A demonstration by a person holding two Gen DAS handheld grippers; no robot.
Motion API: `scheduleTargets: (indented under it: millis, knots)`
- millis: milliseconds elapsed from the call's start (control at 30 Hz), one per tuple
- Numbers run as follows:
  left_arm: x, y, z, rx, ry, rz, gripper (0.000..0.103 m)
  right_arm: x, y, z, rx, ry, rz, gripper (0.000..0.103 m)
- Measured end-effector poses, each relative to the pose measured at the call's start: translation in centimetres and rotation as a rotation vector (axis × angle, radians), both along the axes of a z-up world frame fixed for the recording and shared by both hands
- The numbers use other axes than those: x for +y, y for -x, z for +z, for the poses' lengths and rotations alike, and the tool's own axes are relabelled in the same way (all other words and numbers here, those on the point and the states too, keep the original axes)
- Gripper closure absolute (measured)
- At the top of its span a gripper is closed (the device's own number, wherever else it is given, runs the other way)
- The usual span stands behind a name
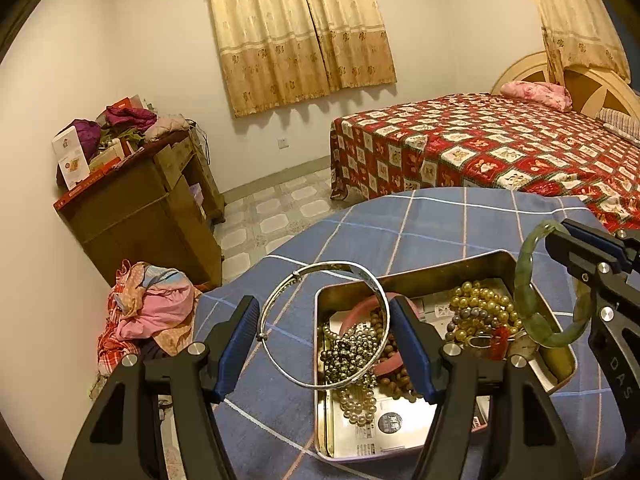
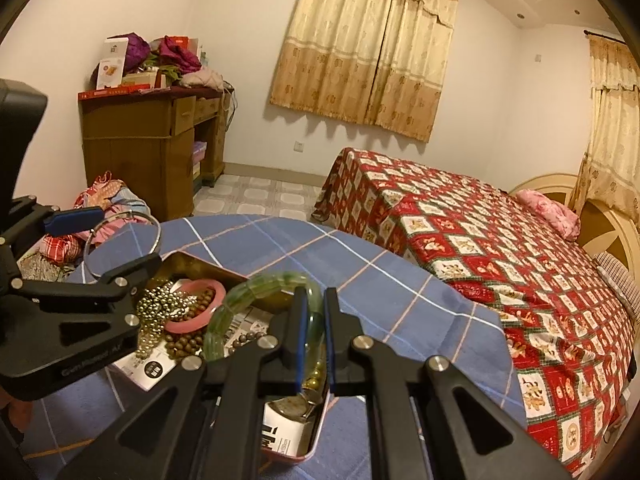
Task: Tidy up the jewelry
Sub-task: 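Carry both bangles over the tin and open both tools to release them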
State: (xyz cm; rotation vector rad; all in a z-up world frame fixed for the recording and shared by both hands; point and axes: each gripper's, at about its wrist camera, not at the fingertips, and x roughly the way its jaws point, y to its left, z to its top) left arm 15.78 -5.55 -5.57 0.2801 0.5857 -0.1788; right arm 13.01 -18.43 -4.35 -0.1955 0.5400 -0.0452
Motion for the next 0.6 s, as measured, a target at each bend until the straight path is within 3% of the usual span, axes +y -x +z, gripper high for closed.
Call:
scheduleTargets:
  millis: [600]
  knots:
    - [-0.8, -1.2, -2.5, 0.038, -0.029, -0.004, 0.036, 0.4, -2.1, -2.6, 0.091, 0.011, 0.002, 0.092]
